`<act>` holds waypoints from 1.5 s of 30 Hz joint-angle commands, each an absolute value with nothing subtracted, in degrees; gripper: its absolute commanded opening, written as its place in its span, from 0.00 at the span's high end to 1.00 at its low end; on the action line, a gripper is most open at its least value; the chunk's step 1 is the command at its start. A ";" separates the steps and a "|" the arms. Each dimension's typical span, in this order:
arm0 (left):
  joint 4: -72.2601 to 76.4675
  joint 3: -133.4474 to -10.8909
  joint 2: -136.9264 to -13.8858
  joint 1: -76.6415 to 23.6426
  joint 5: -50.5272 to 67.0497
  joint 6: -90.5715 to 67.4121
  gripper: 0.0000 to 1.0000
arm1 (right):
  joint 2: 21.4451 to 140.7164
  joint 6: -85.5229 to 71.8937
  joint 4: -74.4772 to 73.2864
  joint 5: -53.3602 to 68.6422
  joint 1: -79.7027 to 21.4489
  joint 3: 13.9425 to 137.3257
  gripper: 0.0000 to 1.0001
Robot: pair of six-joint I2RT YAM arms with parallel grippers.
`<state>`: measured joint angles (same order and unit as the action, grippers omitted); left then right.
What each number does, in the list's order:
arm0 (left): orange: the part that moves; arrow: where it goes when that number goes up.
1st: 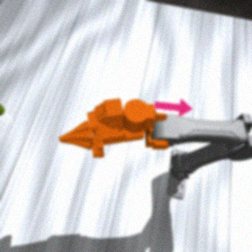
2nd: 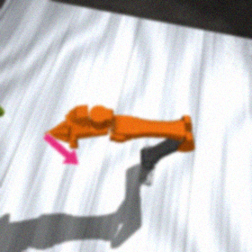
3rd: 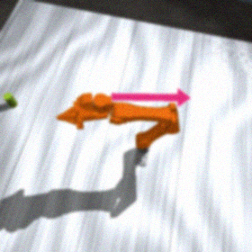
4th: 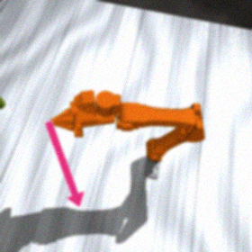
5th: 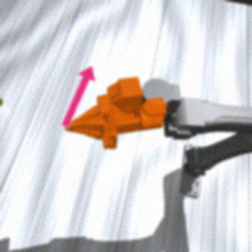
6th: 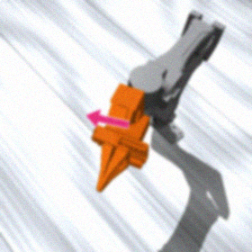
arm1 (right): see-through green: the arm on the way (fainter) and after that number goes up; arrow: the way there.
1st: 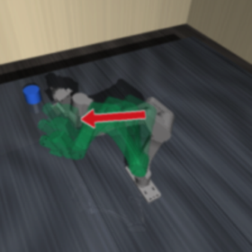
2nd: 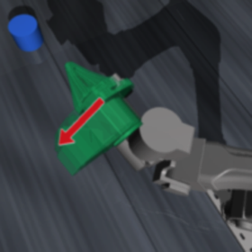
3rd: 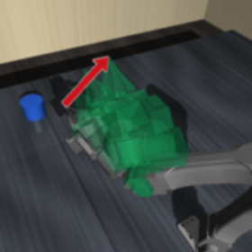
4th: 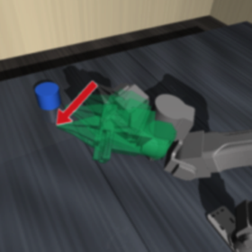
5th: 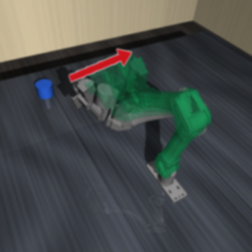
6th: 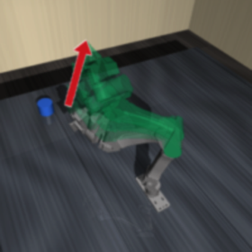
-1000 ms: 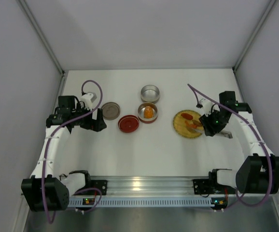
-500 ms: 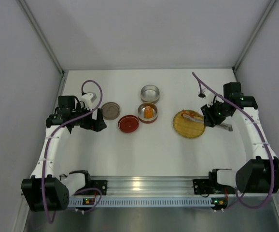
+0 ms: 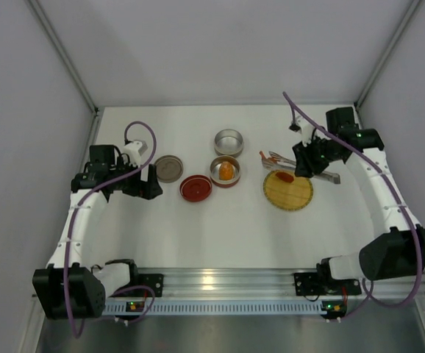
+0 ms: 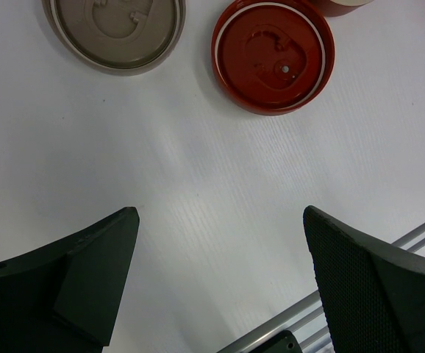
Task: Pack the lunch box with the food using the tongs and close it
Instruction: Place the fake food in the packing box.
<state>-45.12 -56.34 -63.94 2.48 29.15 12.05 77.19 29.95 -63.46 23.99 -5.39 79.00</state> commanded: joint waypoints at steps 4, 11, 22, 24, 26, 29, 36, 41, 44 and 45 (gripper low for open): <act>-41.31 -57.57 -65.39 2.37 31.11 10.55 0.02 | 85.40 21.98 -53.62 23.30 -11.85 88.32 0.77; -41.31 -58.18 -67.06 2.37 30.59 10.99 0.02 | 97.72 18.99 -49.57 20.92 -16.61 100.78 0.77; -40.17 -57.83 -69.61 2.37 30.23 11.16 0.02 | 111.88 18.90 -49.48 18.20 -21.00 113.46 0.76; -40.08 -57.83 -70.05 2.37 29.97 11.42 0.02 | 113.64 19.07 -49.39 17.84 -21.09 114.52 0.76; -40.08 -57.83 -70.22 2.37 29.88 11.69 0.02 | 114.96 19.07 -49.05 17.75 -21.18 114.61 0.75; -39.90 -57.74 -70.58 2.37 29.88 11.78 0.02 | 116.36 19.16 -48.96 17.84 -21.44 114.52 0.75; -39.99 -57.92 -71.10 2.37 29.97 11.87 0.02 | 116.98 19.95 -48.52 18.63 -22.67 112.85 0.62; -40.52 -57.39 -71.02 2.37 29.80 12.13 0.02 | 116.37 19.60 -48.34 18.54 -22.94 112.67 0.48; -40.78 -57.30 -70.31 2.37 29.62 12.39 0.02 | 115.23 19.34 -48.78 18.90 -22.94 113.20 0.39; -40.96 -57.65 -70.14 2.37 29.36 12.48 0.02 | 114.96 19.42 -48.95 18.81 -23.03 113.46 0.37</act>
